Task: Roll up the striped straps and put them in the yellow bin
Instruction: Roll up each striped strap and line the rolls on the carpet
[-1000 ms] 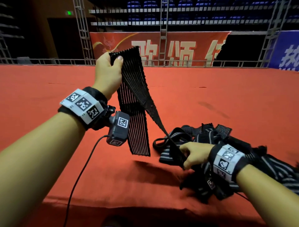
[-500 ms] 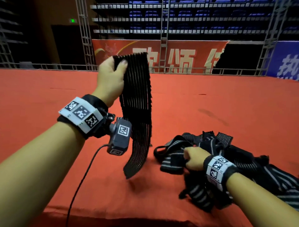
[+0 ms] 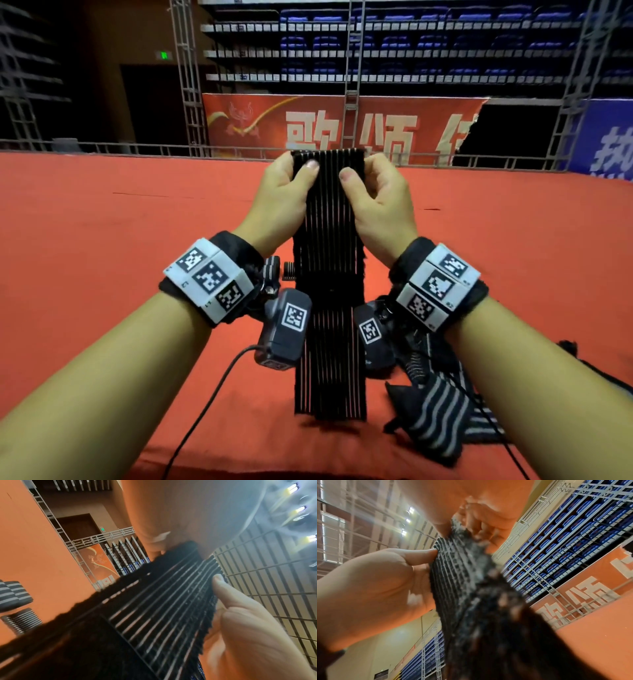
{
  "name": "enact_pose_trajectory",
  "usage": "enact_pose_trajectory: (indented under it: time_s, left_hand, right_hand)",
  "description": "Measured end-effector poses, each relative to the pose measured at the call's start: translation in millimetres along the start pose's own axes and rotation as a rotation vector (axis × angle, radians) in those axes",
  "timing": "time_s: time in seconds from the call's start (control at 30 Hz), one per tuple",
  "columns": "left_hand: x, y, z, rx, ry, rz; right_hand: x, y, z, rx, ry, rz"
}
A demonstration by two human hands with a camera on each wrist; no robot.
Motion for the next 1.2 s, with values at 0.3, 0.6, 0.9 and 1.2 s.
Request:
enact_pose_trajectory:
  time_s: [0.3,0.6,0.9,1.2]
  left_hand:
    - [-0.7,-16.7,-21.7,0.065,-0.071,0.060]
    - [-15.8,-23.4,-36.0,0.107,-0.235,-0.072]
    - [-8.6,-25.5,-35.1,0.051,-0.133,-0.075]
    - [-2.4,-27.3,-28.1,0.063,0.003,0.036]
  right_hand:
    - [19.2,-0.4,21.4,0.206,-0.124,-0.087]
    - [10.9,5.7,40.1,-0.003,0.052,-0.082]
    - [14.8,15.7,40.7,-0.247,0.213,-0.017]
    - [28.8,9.4,35.4,-0.142,0.058,0.291]
Point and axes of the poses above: each hand's wrist, its own y-axis towards the middle knuckle, its own x-axis out of the back of the hand, z = x × y, the point moved 2 cm from there along y, towards the middle knuckle, and after that the axes turned 1 degree about x, right-handed, at the moved point
